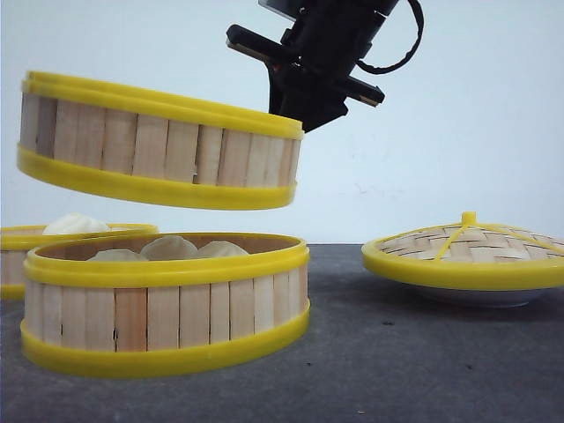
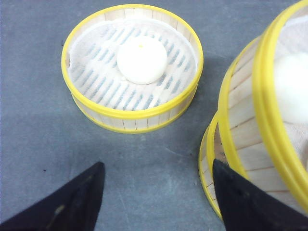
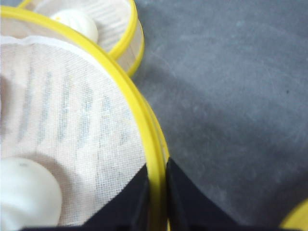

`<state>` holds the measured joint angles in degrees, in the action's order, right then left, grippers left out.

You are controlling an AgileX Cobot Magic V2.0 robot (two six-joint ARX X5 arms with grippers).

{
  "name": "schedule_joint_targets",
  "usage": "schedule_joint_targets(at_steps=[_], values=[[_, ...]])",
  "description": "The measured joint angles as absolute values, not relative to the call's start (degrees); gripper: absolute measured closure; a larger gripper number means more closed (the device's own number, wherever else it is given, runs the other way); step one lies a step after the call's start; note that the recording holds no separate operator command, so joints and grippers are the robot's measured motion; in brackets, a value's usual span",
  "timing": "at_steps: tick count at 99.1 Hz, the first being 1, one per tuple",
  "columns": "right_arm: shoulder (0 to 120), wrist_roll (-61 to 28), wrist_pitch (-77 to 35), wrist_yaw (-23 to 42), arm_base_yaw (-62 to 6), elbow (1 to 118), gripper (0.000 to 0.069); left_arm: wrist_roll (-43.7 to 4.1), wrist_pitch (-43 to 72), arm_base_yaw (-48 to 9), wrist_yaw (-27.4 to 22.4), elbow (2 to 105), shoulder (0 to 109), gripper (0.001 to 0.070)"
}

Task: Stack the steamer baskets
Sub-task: 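Carry the basket with the right gripper over the nearest basket and lower it, then open the right gripper and raise it away from the stack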

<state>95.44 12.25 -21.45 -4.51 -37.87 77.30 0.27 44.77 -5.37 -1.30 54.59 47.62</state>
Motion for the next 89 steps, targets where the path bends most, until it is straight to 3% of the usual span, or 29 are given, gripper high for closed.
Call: schedule_joint_targets(at_steps=[89], values=[[101.1,10.96,-23.68,-4.12,-37.95,77.1,0.0668,0.27,44.75,-5.37,-1.3,54.59,47.62,0.0292]])
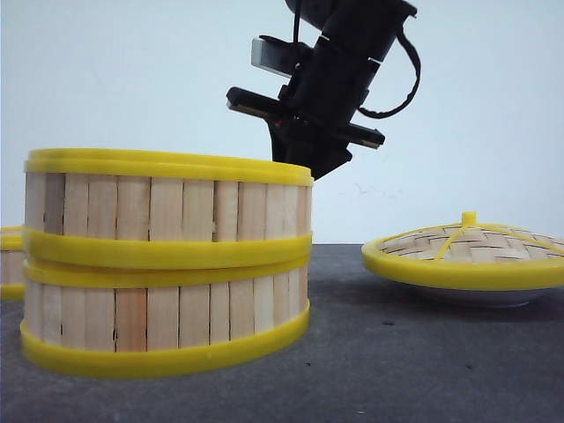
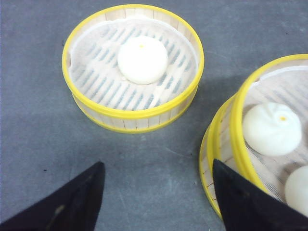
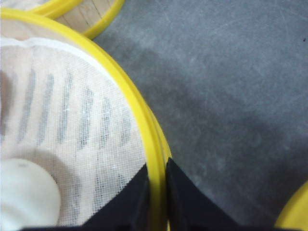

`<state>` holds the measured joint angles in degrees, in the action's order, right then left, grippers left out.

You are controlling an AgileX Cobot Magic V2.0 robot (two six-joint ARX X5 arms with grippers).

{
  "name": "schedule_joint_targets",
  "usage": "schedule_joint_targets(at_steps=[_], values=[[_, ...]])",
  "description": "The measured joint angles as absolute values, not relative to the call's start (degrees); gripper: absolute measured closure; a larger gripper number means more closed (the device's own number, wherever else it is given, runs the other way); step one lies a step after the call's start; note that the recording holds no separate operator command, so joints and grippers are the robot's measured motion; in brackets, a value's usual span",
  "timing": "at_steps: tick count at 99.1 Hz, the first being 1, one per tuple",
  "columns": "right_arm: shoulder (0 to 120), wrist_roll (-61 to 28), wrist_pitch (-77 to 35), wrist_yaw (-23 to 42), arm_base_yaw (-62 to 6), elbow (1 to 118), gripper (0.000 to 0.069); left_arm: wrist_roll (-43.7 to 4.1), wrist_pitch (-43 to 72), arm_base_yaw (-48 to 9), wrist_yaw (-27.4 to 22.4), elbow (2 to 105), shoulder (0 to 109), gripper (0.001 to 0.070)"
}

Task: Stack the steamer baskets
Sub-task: 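Open the right gripper and raise it away from the stack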

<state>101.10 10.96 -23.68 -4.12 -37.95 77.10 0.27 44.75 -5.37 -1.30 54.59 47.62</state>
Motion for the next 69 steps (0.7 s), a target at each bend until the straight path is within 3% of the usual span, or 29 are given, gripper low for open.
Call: schedule_joint_targets(at_steps=[69], values=[[102.65,9.23,-18.41,-4.38,-39.92,77.21,0.0668,0.3,44.77,-5.37,-1.3,54.59,47.62,0.0292]])
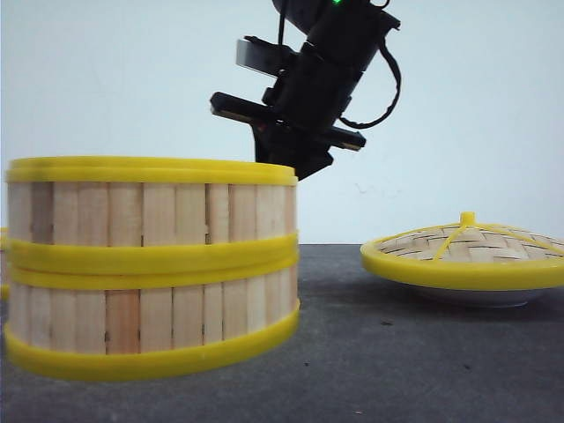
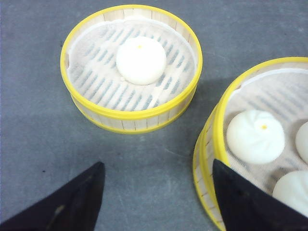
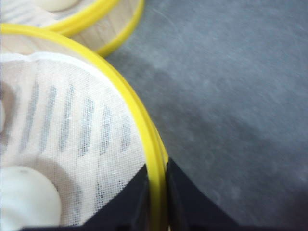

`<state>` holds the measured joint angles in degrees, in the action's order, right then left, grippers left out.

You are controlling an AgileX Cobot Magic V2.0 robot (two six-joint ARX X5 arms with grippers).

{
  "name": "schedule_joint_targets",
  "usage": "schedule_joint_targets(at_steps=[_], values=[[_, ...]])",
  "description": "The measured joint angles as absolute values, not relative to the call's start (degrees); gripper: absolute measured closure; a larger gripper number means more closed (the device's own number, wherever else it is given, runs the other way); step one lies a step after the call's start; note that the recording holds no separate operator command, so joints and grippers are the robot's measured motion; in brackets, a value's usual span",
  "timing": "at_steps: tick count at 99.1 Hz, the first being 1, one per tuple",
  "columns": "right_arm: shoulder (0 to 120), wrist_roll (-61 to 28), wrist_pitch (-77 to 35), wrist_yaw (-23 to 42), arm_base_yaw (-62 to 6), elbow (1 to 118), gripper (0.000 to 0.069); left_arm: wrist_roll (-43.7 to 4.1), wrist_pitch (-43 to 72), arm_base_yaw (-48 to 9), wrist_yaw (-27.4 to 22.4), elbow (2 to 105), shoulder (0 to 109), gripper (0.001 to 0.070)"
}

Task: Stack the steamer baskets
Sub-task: 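Open the right gripper and raise it away from the stack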

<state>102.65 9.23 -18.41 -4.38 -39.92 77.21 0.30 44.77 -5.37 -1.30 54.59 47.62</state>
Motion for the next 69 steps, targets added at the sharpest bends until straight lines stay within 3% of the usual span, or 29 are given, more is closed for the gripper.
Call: schedule_joint_targets(at_steps=[21,45,69], values=[[102.69,8.82,-18.41,-4.12,-40.14,77.21,0.0653,0.3,44.77,-5.37,-1.3,54.59,47.62,0.0292],[102.69,9.08,-18.59,-4.29,-40.47,77.21,0.033,0.32,44.77,-5.37,-1.3,54.59,47.62,0.0292],[97.21,9.3,-26.02,-4.25,-39.03,77.21,0.0284,0.21,42.22,-4.4,-1.32,54.59,49.04,0.0292]])
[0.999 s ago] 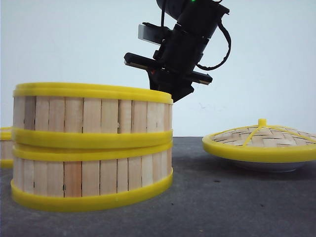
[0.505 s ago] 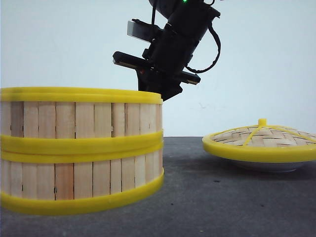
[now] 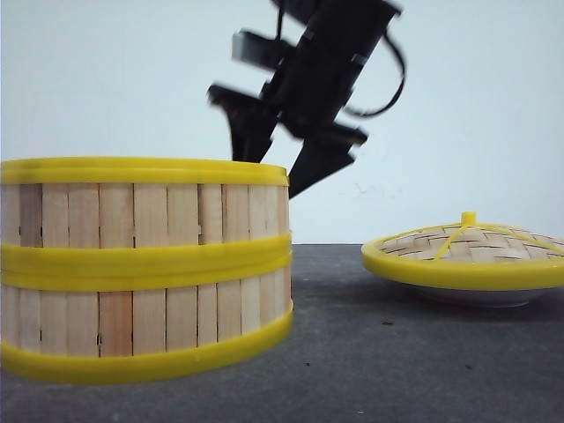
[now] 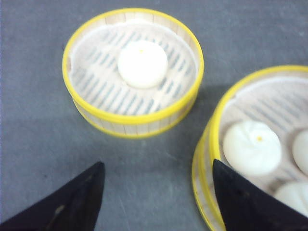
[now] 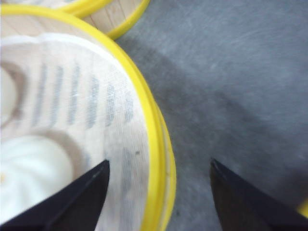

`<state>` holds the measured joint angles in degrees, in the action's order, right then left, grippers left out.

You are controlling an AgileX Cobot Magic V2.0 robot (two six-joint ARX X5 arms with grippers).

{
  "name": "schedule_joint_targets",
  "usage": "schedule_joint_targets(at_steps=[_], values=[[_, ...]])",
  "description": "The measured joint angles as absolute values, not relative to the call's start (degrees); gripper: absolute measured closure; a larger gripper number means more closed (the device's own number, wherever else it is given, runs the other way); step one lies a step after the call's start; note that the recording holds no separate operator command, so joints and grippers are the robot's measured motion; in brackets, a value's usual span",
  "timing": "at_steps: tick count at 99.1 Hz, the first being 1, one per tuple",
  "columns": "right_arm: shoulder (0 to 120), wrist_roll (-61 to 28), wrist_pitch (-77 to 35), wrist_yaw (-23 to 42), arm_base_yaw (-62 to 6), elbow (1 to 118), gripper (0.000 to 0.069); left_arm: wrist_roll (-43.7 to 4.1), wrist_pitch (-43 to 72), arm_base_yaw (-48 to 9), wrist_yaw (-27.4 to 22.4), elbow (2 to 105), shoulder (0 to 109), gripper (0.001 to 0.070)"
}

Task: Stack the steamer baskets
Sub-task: 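Open the right gripper and raise it away from the stack, then reach the left gripper to the outermost basket and grip its rim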

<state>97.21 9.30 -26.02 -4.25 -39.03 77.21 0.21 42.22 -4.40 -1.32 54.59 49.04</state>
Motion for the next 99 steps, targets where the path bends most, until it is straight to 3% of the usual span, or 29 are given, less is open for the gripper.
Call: schedule_joint_targets(at_steps=[12,37,62,99], values=[[89.12,9.28,-30.06,-2.2,-37.8,77.28,0.0284,-0.05,37.74,-2.13,-1.3,54.59,53.56,0.0292],[73.6,8.1,-46.3,9.74,-36.18,77.54,0.0284,-0.67,29.32,3.16,-1.3,55.7,67.85,0.0313],[56.97,8.38,-57.17,15.07,-33.21,75.09,0.0284,-1.39,20.58,8.05,-1.28,57.28,82.11,0.0313],[38.11,16.95,-70.04,21.47,-32.95,68.14,0.0284,-3.92,15.03,9.15,-1.28,63.99,98.04,0.0316]])
